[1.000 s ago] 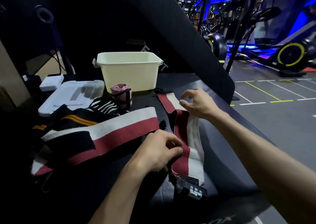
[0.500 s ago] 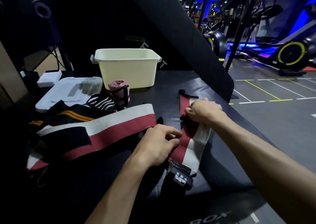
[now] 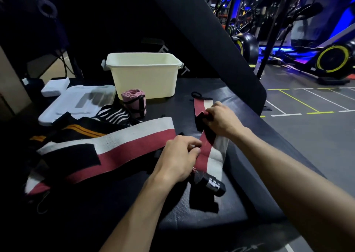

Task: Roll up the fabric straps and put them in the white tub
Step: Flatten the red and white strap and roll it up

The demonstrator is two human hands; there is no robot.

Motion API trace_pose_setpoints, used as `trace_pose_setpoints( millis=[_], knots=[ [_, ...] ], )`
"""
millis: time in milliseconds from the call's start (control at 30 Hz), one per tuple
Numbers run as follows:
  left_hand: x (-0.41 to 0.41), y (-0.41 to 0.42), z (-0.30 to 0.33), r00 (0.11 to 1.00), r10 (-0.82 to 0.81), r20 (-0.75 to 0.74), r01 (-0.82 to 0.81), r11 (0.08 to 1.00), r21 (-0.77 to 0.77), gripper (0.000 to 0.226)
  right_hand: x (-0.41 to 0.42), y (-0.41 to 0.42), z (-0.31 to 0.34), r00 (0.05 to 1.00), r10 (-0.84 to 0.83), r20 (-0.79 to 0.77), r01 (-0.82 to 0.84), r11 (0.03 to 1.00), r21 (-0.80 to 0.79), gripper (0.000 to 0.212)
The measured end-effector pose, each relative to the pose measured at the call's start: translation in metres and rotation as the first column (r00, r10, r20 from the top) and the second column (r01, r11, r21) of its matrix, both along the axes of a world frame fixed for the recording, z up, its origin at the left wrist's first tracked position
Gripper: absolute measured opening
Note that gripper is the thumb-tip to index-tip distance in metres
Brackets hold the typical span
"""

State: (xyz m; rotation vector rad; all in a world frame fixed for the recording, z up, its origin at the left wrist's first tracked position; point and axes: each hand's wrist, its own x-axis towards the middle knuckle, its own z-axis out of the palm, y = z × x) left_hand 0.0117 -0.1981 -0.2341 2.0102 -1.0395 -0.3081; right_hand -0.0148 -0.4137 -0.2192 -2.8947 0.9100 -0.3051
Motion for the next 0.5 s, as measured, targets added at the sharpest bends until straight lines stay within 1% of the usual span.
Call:
trace_pose_setpoints(
  millis=[67, 100, 133, 167, 233, 300, 367, 400, 433, 500],
  knots=[
    [-0.002, -0.001, 0.002, 1.0, 0.019, 0.014, -0.019, 1.0, 0.008, 0.024, 0.003, -0.002, -0.001, 0.987, -0.004, -0.162, 0.004, 1.0, 0.001, 0.058],
    [-0.003, -0.001, 0.002, 1.0, 0.015, 0.024, -0.016, 1.0, 0.021, 0.023, 0.005, -0.002, 0.0, 0.983, -0.023, -0.183, 0.024, 1.0, 0.001, 0.069],
    [-0.004, 0.0, 0.002, 0.999, 0.006, 0.033, -0.007, 0.999, 0.04, 0.023, 0.004, 0.0, 0.002, 0.987, -0.048, -0.156, 0.046, 0.999, -0.015, 0.074],
    [-0.005, 0.001, 0.003, 0.999, -0.007, 0.033, 0.005, 0.998, 0.06, 0.023, 0.002, 0.004, 0.005, 0.994, -0.054, -0.091, 0.049, 0.997, -0.052, 0.074],
    [-0.009, 0.004, 0.004, 0.999, -0.038, 0.014, 0.036, 0.995, 0.094, 0.022, -0.006, 0.014, 0.016, 0.999, -0.026, 0.026, 0.03, 0.987, -0.157, 0.063],
    [-0.014, 0.008, 0.006, 0.997, -0.074, -0.008, 0.074, 0.991, 0.114, 0.022, -0.015, 0.024, 0.023, 1.0, -0.012, 0.029, 0.017, 0.98, -0.201, 0.046],
    [-0.021, 0.011, 0.009, 0.992, -0.119, -0.03, 0.122, 0.986, 0.118, 0.023, -0.023, 0.03, 0.022, 1.0, -0.007, -0.011, 0.004, 0.975, -0.222, 0.029],
    [-0.025, 0.013, 0.01, 0.989, -0.148, -0.028, 0.15, 0.981, 0.119, 0.024, -0.028, 0.032, 0.022, 0.999, -0.004, -0.04, -0.004, 0.978, -0.208, 0.023],
    [-0.029, 0.015, 0.011, 0.984, -0.177, -0.014, 0.177, 0.977, 0.122, 0.025, -0.032, 0.036, 0.021, 0.996, 0.009, -0.093, -0.024, 0.986, -0.163, 0.022],
    [-0.036, 0.02, 0.014, 0.975, -0.221, 0.025, 0.216, 0.969, 0.12, 0.025, -0.039, 0.038, 0.021, 0.958, 0.106, -0.268, -0.126, 0.99, -0.058, 0.029]
  ],
)
